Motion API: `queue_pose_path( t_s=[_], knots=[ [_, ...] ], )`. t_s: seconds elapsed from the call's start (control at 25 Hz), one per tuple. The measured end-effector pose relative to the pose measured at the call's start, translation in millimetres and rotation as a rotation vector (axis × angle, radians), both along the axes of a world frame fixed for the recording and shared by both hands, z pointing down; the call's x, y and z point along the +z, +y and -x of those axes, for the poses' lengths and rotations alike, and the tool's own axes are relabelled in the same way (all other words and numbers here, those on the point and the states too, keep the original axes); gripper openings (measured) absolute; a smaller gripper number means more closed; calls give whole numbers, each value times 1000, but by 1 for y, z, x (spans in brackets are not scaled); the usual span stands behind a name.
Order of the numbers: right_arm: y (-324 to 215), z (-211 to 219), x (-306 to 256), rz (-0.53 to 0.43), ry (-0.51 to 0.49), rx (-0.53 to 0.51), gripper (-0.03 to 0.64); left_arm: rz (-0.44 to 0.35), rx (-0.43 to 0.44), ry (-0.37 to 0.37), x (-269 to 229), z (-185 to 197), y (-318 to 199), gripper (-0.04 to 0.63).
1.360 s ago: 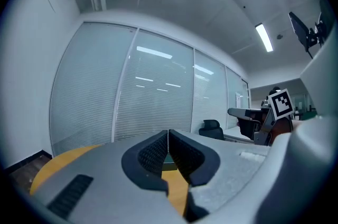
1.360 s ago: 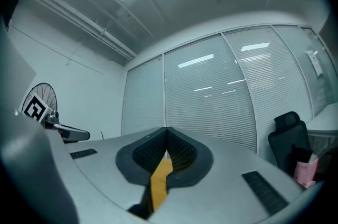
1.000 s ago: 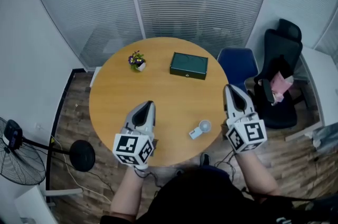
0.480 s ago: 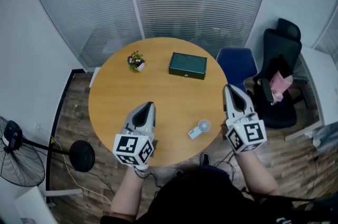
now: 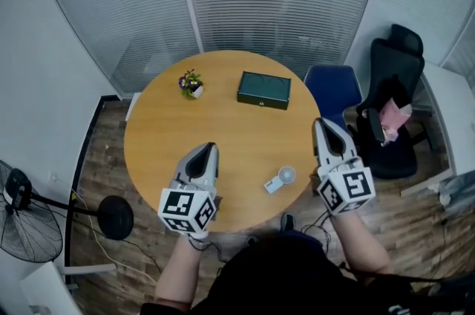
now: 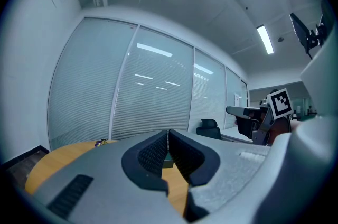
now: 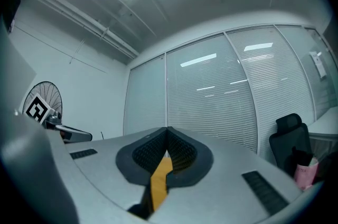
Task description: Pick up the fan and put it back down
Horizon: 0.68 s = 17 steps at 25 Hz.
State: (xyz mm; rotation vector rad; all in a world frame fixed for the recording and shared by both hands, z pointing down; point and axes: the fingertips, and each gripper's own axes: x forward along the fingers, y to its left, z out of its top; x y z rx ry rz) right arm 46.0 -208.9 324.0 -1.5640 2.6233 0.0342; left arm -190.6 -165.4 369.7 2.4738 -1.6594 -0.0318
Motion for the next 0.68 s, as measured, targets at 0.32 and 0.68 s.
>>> queue_pose_path(
  t_s=[0.32, 0.68],
  knots=[
    [-3, -3, 3, 7, 11, -9, 5, 14, 2, -6, 6, -7, -4, 11],
    [-16, -9, 6, 14, 17, -25, 5, 22, -2, -11, 8, -18, -17, 11]
  ],
)
